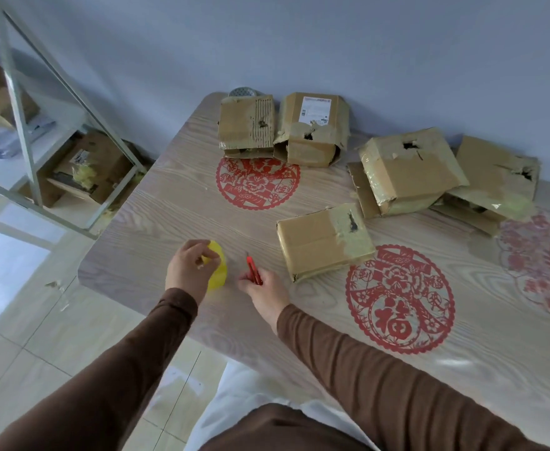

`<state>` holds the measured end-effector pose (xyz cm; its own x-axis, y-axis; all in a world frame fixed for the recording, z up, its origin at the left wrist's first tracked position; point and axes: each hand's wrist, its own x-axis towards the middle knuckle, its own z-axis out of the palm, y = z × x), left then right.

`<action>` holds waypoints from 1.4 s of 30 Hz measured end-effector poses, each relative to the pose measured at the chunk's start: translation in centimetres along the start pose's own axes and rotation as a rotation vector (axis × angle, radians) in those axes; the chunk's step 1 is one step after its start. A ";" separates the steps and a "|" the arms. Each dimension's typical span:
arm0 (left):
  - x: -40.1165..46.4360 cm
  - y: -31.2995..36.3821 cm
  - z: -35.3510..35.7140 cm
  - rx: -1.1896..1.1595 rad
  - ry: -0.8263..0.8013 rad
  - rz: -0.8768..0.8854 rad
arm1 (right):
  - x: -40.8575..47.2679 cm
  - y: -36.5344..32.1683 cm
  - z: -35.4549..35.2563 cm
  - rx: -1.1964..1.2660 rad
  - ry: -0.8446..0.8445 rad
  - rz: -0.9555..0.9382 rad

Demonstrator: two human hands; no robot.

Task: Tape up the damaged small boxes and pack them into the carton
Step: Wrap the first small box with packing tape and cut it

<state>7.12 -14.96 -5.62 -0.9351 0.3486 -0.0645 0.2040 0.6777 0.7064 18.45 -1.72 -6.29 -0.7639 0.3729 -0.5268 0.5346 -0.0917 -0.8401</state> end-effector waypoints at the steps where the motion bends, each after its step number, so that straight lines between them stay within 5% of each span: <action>1: -0.4 1.2 -0.3 -0.139 0.014 -0.067 | -1.1 -0.3 -0.7 0.090 -0.003 -0.003; 4: -1.9 4.7 -0.2 -0.468 -0.016 -0.206 | -4.0 -1.4 -3.3 0.203 0.029 -0.082; 10: -3.7 10.8 1.8 -0.765 -0.186 -0.298 | -7.2 -1.3 -8.1 -0.102 0.046 -0.354; 16: -1.8 15.6 4.2 -0.666 -0.341 -0.204 | -9.3 -2.2 -12.1 0.045 0.037 -0.290; 24: 0.9 19.5 7.6 -0.534 -0.558 -0.139 | -11.3 -3.6 -15.1 -0.110 -0.034 -0.340; 31: 1.1 21.7 10.8 -0.616 -0.585 -0.170 | -11.8 -2.2 -19.0 0.015 0.066 -0.167; 35: 3.5 23.2 12.0 -0.702 -0.378 -0.301 | -10.7 -1.9 -22.2 -0.164 0.066 -0.086; 42: 7.6 23.0 14.3 -0.482 -0.286 -0.249 | -9.8 0.5 -23.9 -0.100 0.089 -0.082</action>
<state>8.87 12.48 0.06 -0.8095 0.4219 -0.4082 -0.2274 0.4157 0.8806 34.85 16.60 1.55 -0.7737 0.4564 -0.4394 0.5084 0.0336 -0.8605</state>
